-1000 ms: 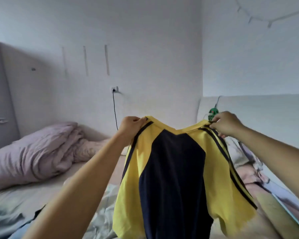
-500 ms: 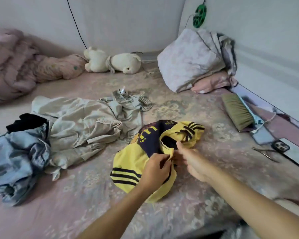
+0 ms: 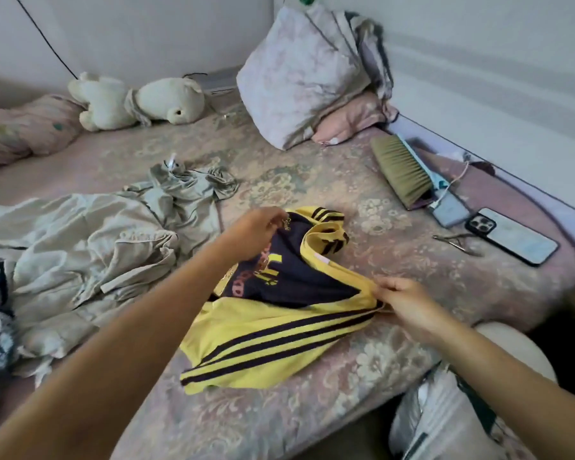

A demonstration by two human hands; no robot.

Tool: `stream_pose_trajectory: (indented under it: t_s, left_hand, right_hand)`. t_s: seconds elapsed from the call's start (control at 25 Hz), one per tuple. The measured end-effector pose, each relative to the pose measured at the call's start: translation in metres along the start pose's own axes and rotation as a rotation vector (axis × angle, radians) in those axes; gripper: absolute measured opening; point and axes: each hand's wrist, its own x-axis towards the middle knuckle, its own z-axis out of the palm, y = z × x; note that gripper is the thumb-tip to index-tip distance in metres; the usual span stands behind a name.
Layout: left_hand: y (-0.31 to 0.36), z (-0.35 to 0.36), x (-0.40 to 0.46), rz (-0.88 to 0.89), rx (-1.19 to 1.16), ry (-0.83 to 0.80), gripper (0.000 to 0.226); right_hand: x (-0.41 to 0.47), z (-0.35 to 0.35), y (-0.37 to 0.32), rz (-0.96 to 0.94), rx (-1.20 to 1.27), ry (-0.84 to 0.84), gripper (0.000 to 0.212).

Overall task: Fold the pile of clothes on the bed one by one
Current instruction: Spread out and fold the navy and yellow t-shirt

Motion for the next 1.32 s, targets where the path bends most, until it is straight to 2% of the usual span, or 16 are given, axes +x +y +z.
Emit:
stream_pose_trajectory:
  t_s: [0.12,0.28,0.4,0.52,0.64,0.76,1.0,1.08,1.32]
  left_hand:
    - [0.007,0.031,0.069,0.081,0.227,-0.121,0.036]
    - [0.035,0.092,0.134,0.184,0.400,-0.352,0.050]
    - [0.055,0.129,0.162,0.214,0.554,-0.519,0.056]
    - [0.066,0.149,0.173,0.273,0.638,-0.699,0.051]
    - [0.066,0.158,0.175,0.247,0.617,-0.807,0.038]
    - [0.062,0.163,0.172,0.212,0.680,-0.794,0.026]
    - [0.067,0.164,0.159,0.185,0.647,-0.758,0.039]
    - [0.068,0.157,0.160,0.165,0.465,-0.694,0.033]
    - [0.091,0.112,0.142,0.060,-0.282,-0.390,0.022]
  right_hand:
    - [0.018,-0.059,-0.009,-0.014,-0.077,0.126,0.018]
    - [0.018,-0.095,0.004,0.039,-0.365,0.048,0.013]
    - [0.024,-0.093,0.025,0.056,-0.457,0.042,0.028]
    - [0.029,-0.092,0.041,0.060,-0.543,0.079,0.017]
    - [0.029,-0.098,0.040,0.111,-0.555,0.102,0.034]
    - [0.033,-0.108,0.039,0.117,-0.649,0.099,0.032]
    - [0.031,-0.126,0.026,0.110,-0.698,0.130,0.024]
    - [0.030,-0.130,0.022,0.085,-0.680,0.124,0.012]
    - [0.016,-0.142,0.004,0.006,-0.505,0.073,0.017]
